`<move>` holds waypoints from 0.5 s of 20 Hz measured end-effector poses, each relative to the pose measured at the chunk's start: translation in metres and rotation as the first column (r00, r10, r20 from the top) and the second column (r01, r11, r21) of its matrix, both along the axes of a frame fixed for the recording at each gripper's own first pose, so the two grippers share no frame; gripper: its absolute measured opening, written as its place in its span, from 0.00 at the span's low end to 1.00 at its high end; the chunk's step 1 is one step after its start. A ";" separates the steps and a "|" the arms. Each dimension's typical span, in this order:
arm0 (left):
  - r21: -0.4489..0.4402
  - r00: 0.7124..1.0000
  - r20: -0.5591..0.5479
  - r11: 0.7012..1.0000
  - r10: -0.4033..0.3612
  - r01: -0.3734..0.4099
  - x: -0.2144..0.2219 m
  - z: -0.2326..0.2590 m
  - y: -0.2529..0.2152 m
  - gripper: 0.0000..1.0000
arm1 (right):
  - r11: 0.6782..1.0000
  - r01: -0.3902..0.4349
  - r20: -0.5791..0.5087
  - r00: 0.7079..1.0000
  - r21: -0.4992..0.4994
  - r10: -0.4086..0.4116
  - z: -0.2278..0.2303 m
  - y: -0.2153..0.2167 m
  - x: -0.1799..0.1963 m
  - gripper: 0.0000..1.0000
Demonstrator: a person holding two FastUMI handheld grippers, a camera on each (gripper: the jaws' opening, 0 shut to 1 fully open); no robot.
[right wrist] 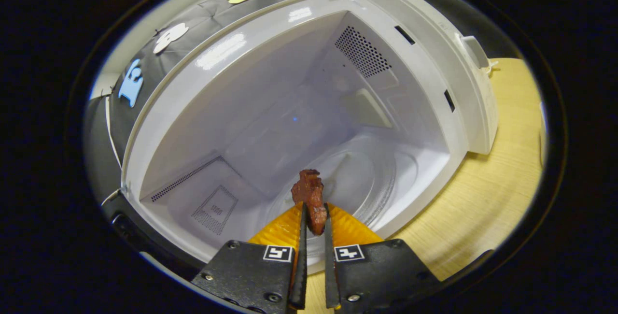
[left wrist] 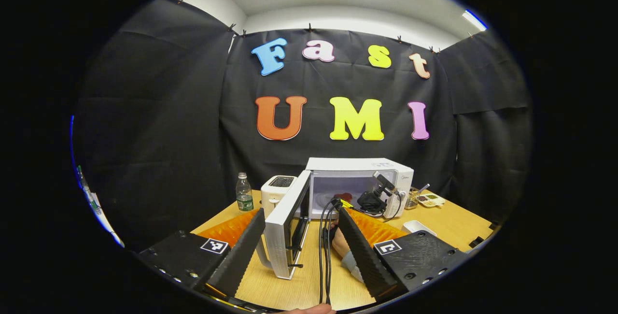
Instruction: Open the microwave oven with the left hand, put the food in, and close the microwave oven.
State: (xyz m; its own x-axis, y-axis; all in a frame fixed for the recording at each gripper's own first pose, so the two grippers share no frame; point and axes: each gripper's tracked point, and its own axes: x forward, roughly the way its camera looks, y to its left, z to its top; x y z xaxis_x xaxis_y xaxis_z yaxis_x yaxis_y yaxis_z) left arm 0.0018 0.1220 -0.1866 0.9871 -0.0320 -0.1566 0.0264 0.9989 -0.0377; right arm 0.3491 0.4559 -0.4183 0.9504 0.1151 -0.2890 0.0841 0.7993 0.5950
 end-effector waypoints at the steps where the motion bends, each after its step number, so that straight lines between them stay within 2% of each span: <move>1: -0.003 1.000 -0.003 1.000 -0.003 0.003 0.000 0.000 -0.001 0.94 | 0.999 0.003 0.002 1.000 -0.034 -0.003 0.000 -0.001 0.002 0.19; 3: -0.003 1.000 0.001 1.000 0.004 -0.004 0.000 0.000 0.003 0.94 | 0.993 0.018 -0.011 1.000 -0.116 -0.020 0.000 -0.005 0.001 0.16; 4: -0.002 1.000 0.003 1.000 0.010 -0.010 -0.002 0.000 0.006 0.94 | 0.986 0.027 -0.016 0.999 -0.165 -0.030 -0.003 -0.007 0.000 0.19; 5: 0.002 1.000 0.006 1.000 0.019 -0.019 -0.002 0.000 0.009 0.94 | 0.973 0.034 -0.014 0.999 -0.228 -0.038 0.000 -0.009 0.000 0.33; 6: 0.007 1.000 0.004 0.999 0.031 -0.031 -0.005 -0.001 0.014 0.94 | 0.958 0.038 -0.015 0.999 -0.284 -0.044 0.004 -0.011 -0.002 0.42; 7: 0.013 0.999 0.003 0.999 0.047 -0.047 -0.005 -0.002 0.020 0.87 | 0.943 0.045 -0.023 0.998 -0.330 -0.055 0.001 -0.014 -0.004 0.60; 8: 0.017 0.998 0.001 0.998 0.057 -0.057 -0.008 -0.002 0.024 0.94 | 0.932 0.037 -0.035 0.998 -0.361 -0.053 -0.001 -0.015 -0.006 0.78; 9: 0.018 0.998 0.000 0.998 0.065 -0.065 -0.009 -0.003 0.028 0.87 | 0.930 0.016 -0.045 0.998 -0.366 -0.035 -0.001 -0.014 -0.007 0.84; 10: 0.020 0.997 0.003 0.997 0.073 -0.074 -0.011 -0.004 0.033 0.94 | 0.934 0.000 -0.054 0.998 -0.357 -0.021 0.001 -0.014 -0.008 0.84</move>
State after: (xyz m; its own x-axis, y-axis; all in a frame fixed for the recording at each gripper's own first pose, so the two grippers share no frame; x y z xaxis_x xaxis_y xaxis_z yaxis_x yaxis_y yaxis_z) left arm -0.0090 0.1546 -0.1906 0.9871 0.0438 -0.1540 -0.0471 0.9987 -0.0177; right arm 0.3414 0.4418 -0.4177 0.9320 -0.0153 -0.3620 0.1187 0.9569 0.2652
